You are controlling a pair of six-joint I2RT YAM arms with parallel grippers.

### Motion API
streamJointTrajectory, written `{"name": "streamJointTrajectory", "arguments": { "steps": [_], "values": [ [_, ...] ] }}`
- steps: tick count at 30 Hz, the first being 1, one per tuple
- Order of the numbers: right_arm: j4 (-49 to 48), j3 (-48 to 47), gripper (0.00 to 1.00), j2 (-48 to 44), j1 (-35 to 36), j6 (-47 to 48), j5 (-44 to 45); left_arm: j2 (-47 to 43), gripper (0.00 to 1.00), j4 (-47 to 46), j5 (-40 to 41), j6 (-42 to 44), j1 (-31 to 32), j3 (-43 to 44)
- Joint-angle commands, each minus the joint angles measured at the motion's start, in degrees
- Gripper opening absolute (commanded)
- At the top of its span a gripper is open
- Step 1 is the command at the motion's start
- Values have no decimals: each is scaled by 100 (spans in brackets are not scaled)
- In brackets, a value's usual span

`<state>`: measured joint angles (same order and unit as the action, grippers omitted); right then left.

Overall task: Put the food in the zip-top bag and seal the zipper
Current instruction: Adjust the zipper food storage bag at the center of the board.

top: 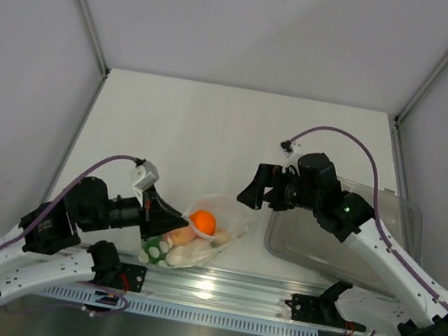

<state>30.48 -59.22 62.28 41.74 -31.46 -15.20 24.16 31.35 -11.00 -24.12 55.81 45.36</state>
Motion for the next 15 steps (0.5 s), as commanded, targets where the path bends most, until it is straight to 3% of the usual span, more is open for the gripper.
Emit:
{"name": "streamJointTrajectory", "arguments": {
  "steps": [1,6,8,11,15],
  "values": [
    [353,-362,99,-321,-34,527,158,334,1,-7,-550,451,26,358],
    [160,-406,99,-866,124,1080,-790,519,1,318,-587,584,26,526],
    [133,-581,99,-902,536,1326,-871,598,1,406,-561,593,26,587],
    [475,-1108,99,-613,1458,1862,-468,712,1,459,-587,593,26,631],
    [854,-1750,99,63,2557,2442,726,888,1,486,-710,584,26,658]
  ]
}}
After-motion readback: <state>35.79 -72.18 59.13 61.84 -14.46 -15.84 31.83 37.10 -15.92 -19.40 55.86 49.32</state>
